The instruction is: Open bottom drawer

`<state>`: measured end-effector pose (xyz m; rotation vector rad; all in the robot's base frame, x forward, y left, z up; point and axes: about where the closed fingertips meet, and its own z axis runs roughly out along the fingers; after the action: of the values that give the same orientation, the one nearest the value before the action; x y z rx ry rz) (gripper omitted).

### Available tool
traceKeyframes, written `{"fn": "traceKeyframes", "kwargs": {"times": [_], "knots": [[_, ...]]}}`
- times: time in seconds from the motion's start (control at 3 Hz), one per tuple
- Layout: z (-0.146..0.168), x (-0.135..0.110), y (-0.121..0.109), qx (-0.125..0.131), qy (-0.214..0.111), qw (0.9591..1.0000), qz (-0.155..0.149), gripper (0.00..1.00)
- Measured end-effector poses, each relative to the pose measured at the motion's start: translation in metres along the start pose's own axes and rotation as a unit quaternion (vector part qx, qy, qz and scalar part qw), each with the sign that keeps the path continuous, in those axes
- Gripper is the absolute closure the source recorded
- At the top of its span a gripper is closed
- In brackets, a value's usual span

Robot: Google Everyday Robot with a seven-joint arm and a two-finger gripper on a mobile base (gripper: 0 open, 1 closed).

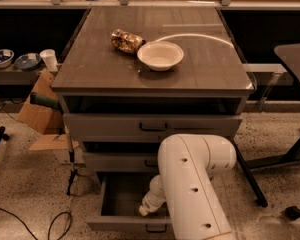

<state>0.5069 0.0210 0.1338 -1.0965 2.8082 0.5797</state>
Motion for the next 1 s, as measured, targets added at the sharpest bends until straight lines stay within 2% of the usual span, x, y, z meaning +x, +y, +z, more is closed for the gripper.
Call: {"fn": "traceKeyframes", "kwargs": {"times": [1.0], "knots": [[0.003, 0.027, -0.001, -0.038, 0.071, 0.9968, 0.0, 1.0]]}}
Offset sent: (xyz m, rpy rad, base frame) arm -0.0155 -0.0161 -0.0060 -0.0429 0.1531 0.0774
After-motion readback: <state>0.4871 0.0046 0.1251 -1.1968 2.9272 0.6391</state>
